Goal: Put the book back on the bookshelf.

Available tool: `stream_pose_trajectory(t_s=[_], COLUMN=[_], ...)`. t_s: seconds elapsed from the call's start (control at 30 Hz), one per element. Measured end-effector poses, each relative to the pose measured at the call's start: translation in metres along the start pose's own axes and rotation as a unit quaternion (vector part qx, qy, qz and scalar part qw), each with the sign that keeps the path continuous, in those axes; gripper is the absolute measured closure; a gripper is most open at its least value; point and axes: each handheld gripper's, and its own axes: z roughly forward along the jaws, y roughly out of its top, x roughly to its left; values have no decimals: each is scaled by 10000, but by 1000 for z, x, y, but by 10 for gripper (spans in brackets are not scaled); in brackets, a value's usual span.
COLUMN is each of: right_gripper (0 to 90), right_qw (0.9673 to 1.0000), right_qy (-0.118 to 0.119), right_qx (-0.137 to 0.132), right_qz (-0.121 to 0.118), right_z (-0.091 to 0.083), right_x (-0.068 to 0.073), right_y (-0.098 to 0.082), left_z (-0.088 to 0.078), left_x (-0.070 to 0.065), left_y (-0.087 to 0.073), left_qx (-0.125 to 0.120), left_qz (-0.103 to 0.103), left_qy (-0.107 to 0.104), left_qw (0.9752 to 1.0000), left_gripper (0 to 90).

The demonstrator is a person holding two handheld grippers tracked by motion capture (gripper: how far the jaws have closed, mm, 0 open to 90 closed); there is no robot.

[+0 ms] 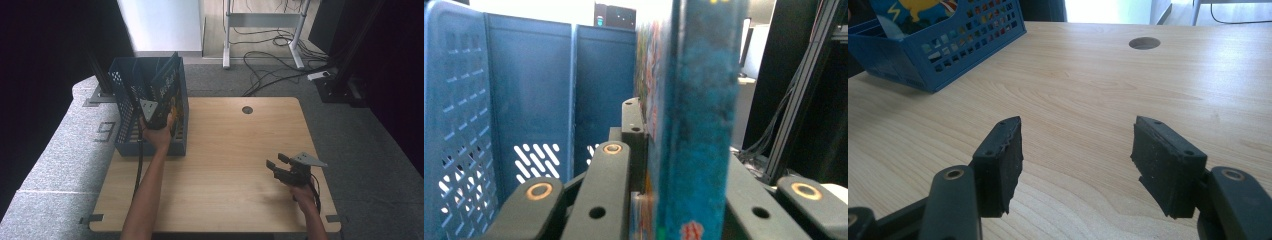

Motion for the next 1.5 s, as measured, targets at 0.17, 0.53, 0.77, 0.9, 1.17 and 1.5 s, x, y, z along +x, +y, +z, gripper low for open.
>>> stream_pose_trajectory(t_s=[0.17,0.53,0.77,0.9,1.17,1.5], right_gripper=[363,363,363,363,362,362], right_qw=[10000,10000,10000,10000,9999,9999], right_qy=[5,35,48,44,56,63], right_qx=[2,-4,28,35,52,56], right_qz=[-5,-59,-76,-70,-82,-98], right_z=[1,2,4,4,4,4], right_x=[1,5,7,7,7,7], right_y=[0,2,1,1,1,1], left_z=[-3,-12,-16,-18,-20,-13], left_x=[1,8,7,6,-1,-8], left_y=[0,-1,-5,-8,-8,-9], left_qx=[125,336,464,462,493,436], left_qz=[-3,-39,74,96,218,406], left_qy=[-34,-213,-229,-234,-279,-22], left_qw=[9999,9992,9986,9986,9982,9982], left_gripper=[818,808,806,803,784,815])
